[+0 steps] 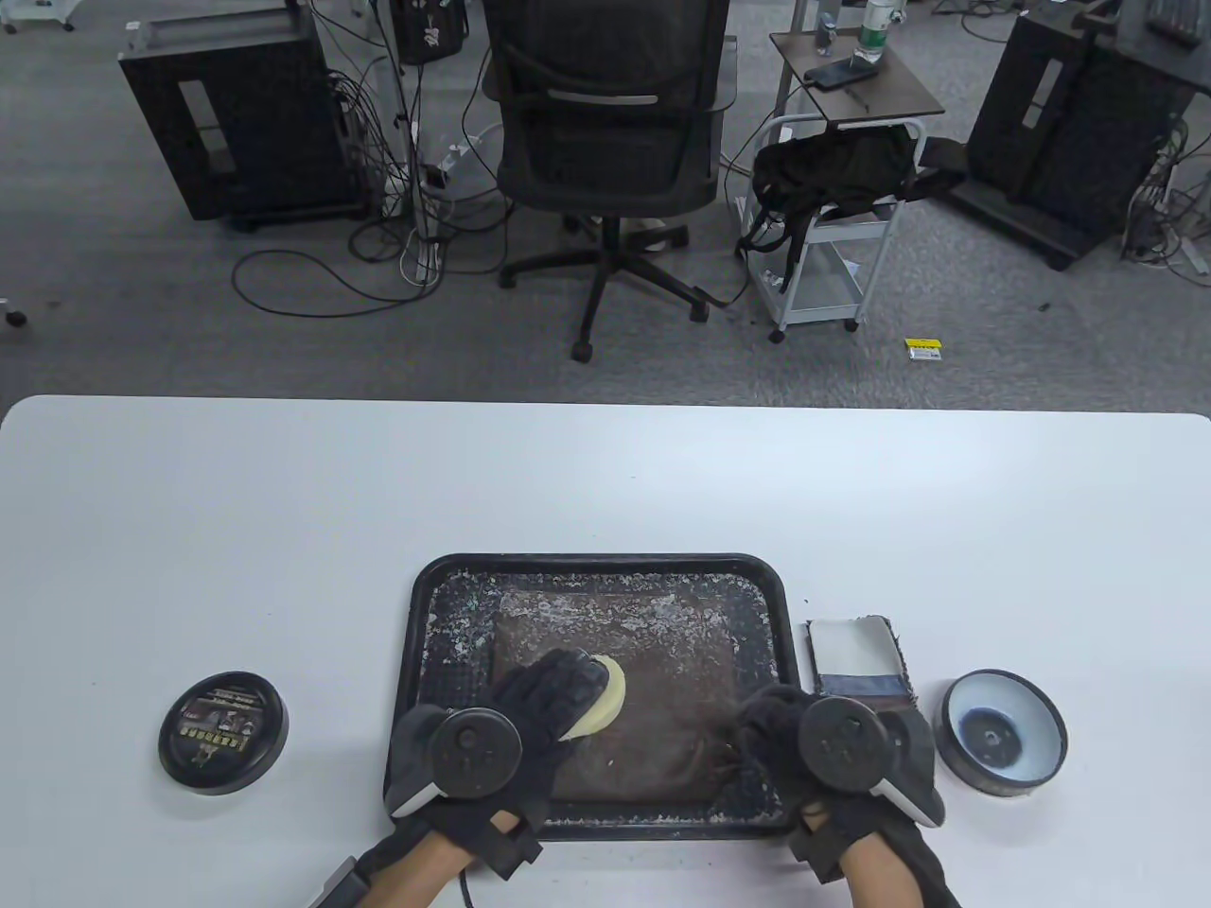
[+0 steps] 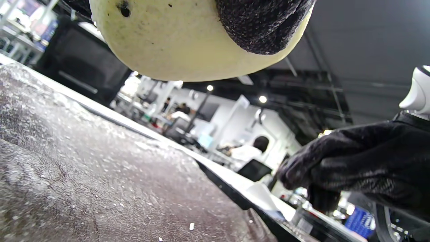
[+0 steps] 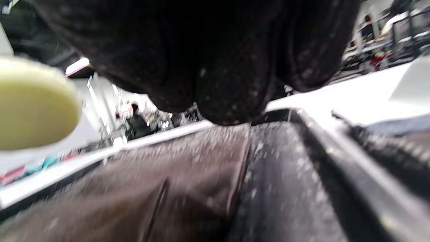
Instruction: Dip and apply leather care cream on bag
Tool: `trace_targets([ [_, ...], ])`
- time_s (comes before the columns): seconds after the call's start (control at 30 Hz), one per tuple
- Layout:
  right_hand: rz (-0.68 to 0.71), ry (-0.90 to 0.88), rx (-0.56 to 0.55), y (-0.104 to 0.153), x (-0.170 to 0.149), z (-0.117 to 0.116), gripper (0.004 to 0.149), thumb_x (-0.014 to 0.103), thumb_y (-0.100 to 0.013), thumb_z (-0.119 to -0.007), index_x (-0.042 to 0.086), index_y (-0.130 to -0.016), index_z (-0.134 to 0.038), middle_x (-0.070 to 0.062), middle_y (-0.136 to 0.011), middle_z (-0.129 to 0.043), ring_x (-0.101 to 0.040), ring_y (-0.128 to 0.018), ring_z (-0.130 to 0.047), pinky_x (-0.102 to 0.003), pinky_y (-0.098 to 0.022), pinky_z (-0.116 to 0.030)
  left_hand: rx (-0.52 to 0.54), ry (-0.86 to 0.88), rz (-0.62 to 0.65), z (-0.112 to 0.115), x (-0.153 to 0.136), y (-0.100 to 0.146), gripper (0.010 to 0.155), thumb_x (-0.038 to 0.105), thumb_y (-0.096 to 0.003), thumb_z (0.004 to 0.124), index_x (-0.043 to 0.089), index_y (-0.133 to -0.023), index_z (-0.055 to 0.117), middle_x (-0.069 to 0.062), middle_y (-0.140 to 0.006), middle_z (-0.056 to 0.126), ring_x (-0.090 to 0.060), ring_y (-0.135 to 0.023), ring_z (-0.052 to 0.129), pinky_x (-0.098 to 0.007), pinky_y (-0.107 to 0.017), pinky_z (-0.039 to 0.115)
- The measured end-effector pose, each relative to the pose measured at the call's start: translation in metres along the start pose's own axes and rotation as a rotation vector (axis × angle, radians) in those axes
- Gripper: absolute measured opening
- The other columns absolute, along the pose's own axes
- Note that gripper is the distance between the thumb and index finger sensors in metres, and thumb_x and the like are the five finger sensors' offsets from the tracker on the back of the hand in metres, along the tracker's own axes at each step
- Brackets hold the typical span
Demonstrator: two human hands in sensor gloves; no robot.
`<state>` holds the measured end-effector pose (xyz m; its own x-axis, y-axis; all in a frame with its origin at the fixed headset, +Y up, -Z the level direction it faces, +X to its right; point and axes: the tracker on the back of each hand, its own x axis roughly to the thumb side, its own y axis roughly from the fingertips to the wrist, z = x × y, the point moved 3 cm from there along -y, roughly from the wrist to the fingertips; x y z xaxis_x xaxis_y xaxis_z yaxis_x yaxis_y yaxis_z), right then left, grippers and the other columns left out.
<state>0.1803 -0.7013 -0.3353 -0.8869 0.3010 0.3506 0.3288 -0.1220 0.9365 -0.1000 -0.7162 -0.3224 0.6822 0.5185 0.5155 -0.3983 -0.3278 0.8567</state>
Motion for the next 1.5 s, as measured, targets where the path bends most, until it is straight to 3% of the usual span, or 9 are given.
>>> trace_targets([
  [0.3,0.006,0.157,0.206,-0.009,0.012,-0.043,0.042,0.034,-0.037,-0.093,0.014,-0.073,-0.101,-0.013,-0.079,-0.098,-0.022,-0.05,-0.105,-0.048,-0.045,-0.088,-0.019,-0.006,-0.015,0.003,-0.002,0.0,0.059,0.035,-0.0412,0.08,0.032,-0.098,0.065,0.002,-0.107,0.069,-0.03,-0.1,0.072,-0.059,-0.069,0.062],
  [0.73,-0.05,0.194,0.326,-0.014,0.013,-0.06,0.044,0.035,-0.039,-0.09,0.015,-0.078,-0.094,-0.013,-0.087,-0.087,-0.023,-0.059,-0.101,-0.049,-0.051,-0.084,-0.083,-0.066,-0.04,0.011,0.005,-0.013,0.06,0.035,-0.0428,0.079,0.033,-0.1,0.061,0.003,-0.11,0.063,-0.028,-0.104,0.066,-0.06,-0.072,0.057],
  [0.93,-0.067,0.151,0.357,-0.013,0.008,-0.062,0.046,0.036,-0.04,-0.088,0.015,-0.081,-0.09,-0.014,-0.097,-0.076,-0.027,-0.071,-0.093,-0.052,-0.055,-0.08,-0.134,-0.098,-0.056,0.021,0.015,-0.035,0.061,0.035,-0.0436,0.078,0.034,-0.101,0.058,0.004,-0.111,0.06,-0.028,-0.106,0.063,-0.061,-0.074,0.055],
  [1.1,-0.087,0.106,0.381,-0.012,0.006,-0.062,0.049,0.037,-0.041,-0.087,0.012,-0.084,-0.089,-0.016,-0.097,-0.077,-0.03,-0.073,-0.091,-0.052,-0.055,-0.079,-0.216,-0.141,-0.07,0.038,0.021,-0.054,0.062,0.036,-0.0438,0.078,0.034,-0.102,0.056,0.005,-0.111,0.059,-0.027,-0.107,0.061,-0.061,-0.074,0.053],
  [1.23,-0.088,0.096,0.392,-0.012,0.006,-0.063,0.05,0.037,-0.041,-0.087,0.011,-0.084,-0.089,-0.016,-0.096,-0.076,-0.03,-0.073,-0.09,-0.052,-0.055,-0.079,-0.203,-0.198,-0.069,0.047,0.029,-0.077,0.062,0.036,-0.0439,0.078,0.035,-0.102,0.056,0.005,-0.112,0.058,-0.026,-0.107,0.06,-0.061,-0.075,0.053],
  [1.5,-0.099,0.051,0.401,-0.012,0.001,-0.063,0.05,0.036,-0.041,-0.086,0.012,-0.085,-0.088,-0.014,-0.096,-0.075,-0.029,-0.074,-0.089,-0.051,-0.055,-0.079,-0.26,-0.199,-0.139,0.091,0.036,-0.123,0.063,0.035,-0.0451,0.076,0.038,-0.102,0.05,0.009,-0.114,0.05,-0.024,-0.11,0.051,-0.06,-0.076,0.05],
])
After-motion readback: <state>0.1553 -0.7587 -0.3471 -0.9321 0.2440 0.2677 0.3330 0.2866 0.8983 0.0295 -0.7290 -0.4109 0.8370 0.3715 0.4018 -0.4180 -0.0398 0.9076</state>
